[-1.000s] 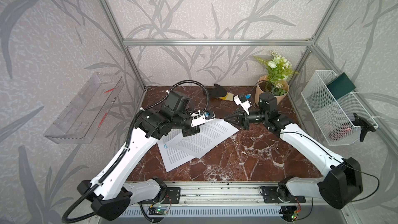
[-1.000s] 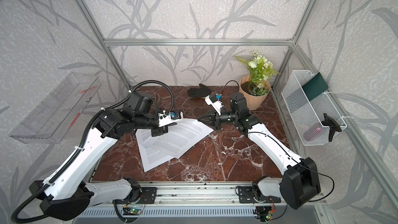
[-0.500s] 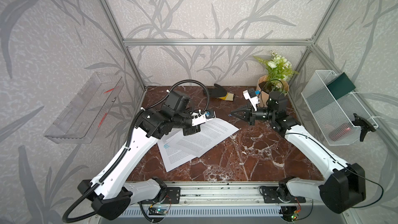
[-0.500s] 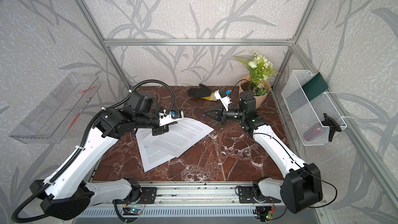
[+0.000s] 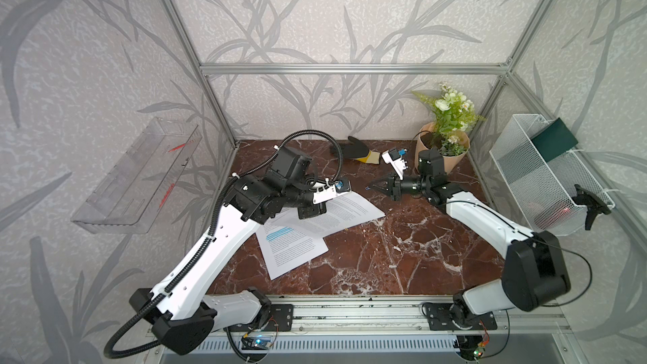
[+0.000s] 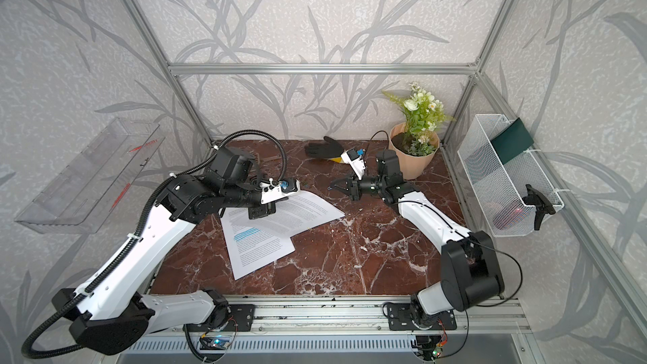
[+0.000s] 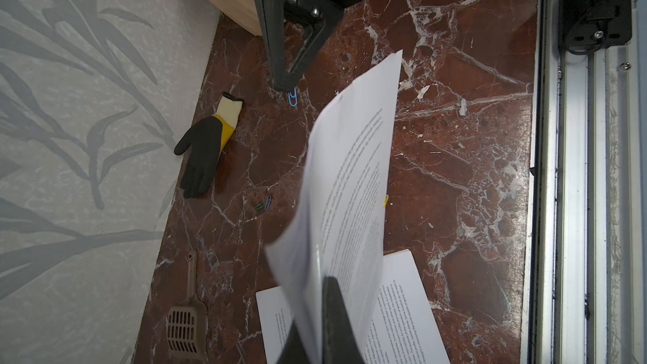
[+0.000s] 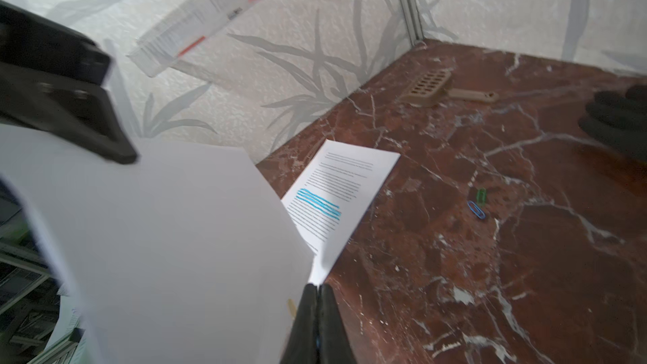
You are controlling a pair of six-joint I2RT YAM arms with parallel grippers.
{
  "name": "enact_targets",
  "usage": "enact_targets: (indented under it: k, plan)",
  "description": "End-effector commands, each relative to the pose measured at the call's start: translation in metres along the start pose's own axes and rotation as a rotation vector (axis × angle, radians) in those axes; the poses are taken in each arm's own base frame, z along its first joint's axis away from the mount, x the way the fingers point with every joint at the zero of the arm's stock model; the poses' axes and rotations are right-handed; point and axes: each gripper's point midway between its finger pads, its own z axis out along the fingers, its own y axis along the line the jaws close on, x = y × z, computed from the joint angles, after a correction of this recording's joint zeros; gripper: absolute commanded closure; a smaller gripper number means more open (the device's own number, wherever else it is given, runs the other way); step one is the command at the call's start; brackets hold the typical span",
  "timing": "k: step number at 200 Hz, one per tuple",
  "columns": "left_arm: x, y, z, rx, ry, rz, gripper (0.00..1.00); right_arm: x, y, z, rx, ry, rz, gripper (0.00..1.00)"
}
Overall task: Unclip the paperclips from the documents
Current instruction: Remove the paper clip from the document, then place the paper clip at the center of the board.
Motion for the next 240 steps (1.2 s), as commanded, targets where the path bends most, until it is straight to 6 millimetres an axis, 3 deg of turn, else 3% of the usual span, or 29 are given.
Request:
enact_targets:
  k: [1, 17, 23, 39, 68, 93, 123, 190, 217, 240]
  plan:
    - [0.009, 0.011, -0.013, -0.086, 0.045, -0.009, 1.00, 0.000, -0.036, 0.012, 0.105, 0.018, -0.010, 1.00]
    - [0.018, 0.021, -0.020, -0.163, 0.086, -0.025, 1.00, 0.003, -0.057, 0.023, 0.146, 0.033, 0.011, 1.00]
    - [0.022, 0.026, -0.023, -0.199, 0.104, -0.035, 1.00, 0.016, -0.071, 0.033, 0.164, 0.065, 0.041, 1.00]
    - [0.032, 0.040, -0.035, -0.295, 0.139, -0.063, 1.00, 0.033, -0.086, 0.051, 0.194, 0.127, 0.048, 1.00]
    - [0.039, 0.059, -0.056, -0.433, 0.151, -0.118, 1.00, 0.065, -0.093, 0.090, 0.190, 0.228, 0.059, 1.00]
    - [0.043, 0.063, -0.064, -0.469, 0.171, -0.123, 1.00, 0.085, -0.095, 0.118, 0.203, 0.276, 0.086, 1.00]
    - [0.045, 0.065, -0.069, -0.489, 0.175, -0.131, 1.00, 0.096, -0.106, 0.136, 0.254, 0.285, 0.120, 1.00]
    - [0.042, 0.065, -0.073, -0.502, 0.147, -0.142, 1.00, 0.097, -0.151, 0.154, 0.488, 0.237, 0.146, 1.00]
    - [0.040, 0.064, -0.074, -0.497, 0.138, -0.141, 1.00, 0.098, -0.156, 0.161, 0.496, 0.239, 0.161, 0.79]
    - [0.041, 0.062, -0.075, -0.492, 0.142, -0.138, 1.00, 0.088, -0.148, 0.161, 0.433, 0.178, 0.168, 0.45]
